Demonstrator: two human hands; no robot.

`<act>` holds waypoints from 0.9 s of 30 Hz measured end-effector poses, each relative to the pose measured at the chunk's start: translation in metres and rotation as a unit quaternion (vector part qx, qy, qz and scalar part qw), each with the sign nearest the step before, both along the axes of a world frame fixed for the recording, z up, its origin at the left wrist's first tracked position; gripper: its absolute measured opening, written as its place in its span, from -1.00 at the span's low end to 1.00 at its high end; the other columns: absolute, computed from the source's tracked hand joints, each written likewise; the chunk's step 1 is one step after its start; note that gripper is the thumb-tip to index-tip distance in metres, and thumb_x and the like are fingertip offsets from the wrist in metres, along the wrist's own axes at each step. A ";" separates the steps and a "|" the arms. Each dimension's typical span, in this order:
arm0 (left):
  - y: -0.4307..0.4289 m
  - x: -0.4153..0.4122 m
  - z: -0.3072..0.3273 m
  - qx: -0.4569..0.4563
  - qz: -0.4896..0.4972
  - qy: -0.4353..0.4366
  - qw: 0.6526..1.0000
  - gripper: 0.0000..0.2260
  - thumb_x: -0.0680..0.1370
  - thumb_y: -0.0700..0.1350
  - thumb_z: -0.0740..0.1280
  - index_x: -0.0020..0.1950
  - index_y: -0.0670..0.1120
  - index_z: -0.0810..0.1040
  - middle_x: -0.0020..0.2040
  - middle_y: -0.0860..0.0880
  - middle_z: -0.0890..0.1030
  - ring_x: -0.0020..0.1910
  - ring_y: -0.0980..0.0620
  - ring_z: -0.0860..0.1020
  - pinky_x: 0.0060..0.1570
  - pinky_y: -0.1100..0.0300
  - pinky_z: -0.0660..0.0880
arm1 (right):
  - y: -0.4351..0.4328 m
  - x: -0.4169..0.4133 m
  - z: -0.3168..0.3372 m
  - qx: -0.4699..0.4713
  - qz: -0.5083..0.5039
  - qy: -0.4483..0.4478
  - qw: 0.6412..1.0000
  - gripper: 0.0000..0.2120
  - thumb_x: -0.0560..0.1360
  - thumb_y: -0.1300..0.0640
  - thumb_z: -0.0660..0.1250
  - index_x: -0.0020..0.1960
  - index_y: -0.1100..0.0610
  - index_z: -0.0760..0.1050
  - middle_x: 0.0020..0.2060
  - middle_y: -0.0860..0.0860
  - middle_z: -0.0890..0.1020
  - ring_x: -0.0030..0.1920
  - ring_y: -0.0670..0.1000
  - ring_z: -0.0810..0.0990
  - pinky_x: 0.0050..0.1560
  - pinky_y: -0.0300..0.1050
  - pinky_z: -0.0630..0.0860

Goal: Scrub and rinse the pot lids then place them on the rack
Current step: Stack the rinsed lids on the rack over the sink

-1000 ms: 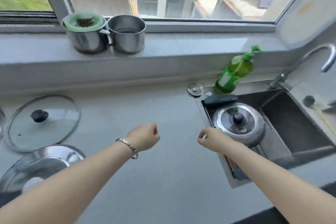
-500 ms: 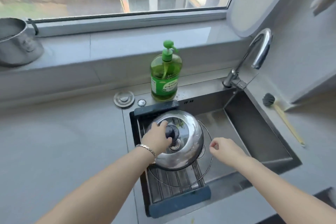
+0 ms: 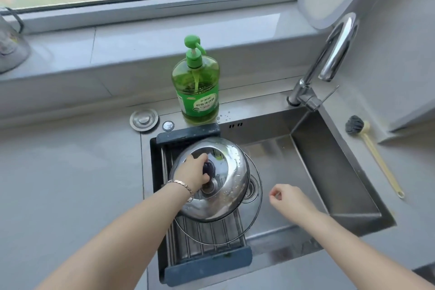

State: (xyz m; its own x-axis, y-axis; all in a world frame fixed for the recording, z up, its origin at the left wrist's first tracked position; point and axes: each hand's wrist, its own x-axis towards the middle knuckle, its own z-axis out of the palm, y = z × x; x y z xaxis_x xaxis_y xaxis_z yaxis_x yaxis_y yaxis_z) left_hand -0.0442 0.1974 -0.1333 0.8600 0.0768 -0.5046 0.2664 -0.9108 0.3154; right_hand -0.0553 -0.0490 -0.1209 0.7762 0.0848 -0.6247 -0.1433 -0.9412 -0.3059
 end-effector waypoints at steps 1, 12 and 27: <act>0.001 0.000 0.001 -0.006 -0.006 0.000 1.000 -0.66 0.50 -0.14 0.29 0.26 -0.08 0.36 0.16 -0.19 0.42 -0.17 -0.14 0.44 -0.07 0.10 0.44 | 0.000 0.001 -0.001 -0.001 0.001 0.001 1.000 -0.90 0.49 0.07 0.20 -0.15 -0.08 0.46 -0.05 -0.02 0.63 -0.01 0.07 0.57 0.01 -0.13 0.50; 0.057 -0.041 0.065 -0.195 0.186 -0.153 0.951 -0.82 0.51 -0.21 0.26 0.03 0.05 0.44 -0.19 -0.03 0.56 -0.28 -0.05 0.56 -0.28 0.10 0.52 | 0.046 0.014 0.007 0.021 0.129 -0.141 0.981 -0.72 0.52 0.02 0.25 0.19 0.07 0.50 0.05 0.01 0.48 0.08 0.06 0.51 -0.01 -0.15 0.41; 0.115 -0.107 0.068 -0.232 0.300 -0.210 0.901 -0.67 0.51 -0.32 0.28 -0.08 0.16 0.44 -0.14 0.00 0.57 -0.31 -0.08 0.58 -0.24 0.22 0.53 | 0.135 0.013 -0.069 0.050 0.357 -0.279 0.890 -0.83 0.30 0.13 0.53 -0.29 0.20 0.59 -0.24 0.09 0.61 -0.23 0.13 0.60 -0.23 0.00 0.55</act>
State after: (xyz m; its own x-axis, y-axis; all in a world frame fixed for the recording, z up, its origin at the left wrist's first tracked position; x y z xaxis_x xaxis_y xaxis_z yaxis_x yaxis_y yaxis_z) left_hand -0.1511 0.3128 -0.0658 0.8568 0.4560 -0.2407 0.4346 -0.3873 0.8131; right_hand -0.0423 0.0864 -0.1900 0.6896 0.7141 -0.1204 0.6802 -0.6958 -0.2306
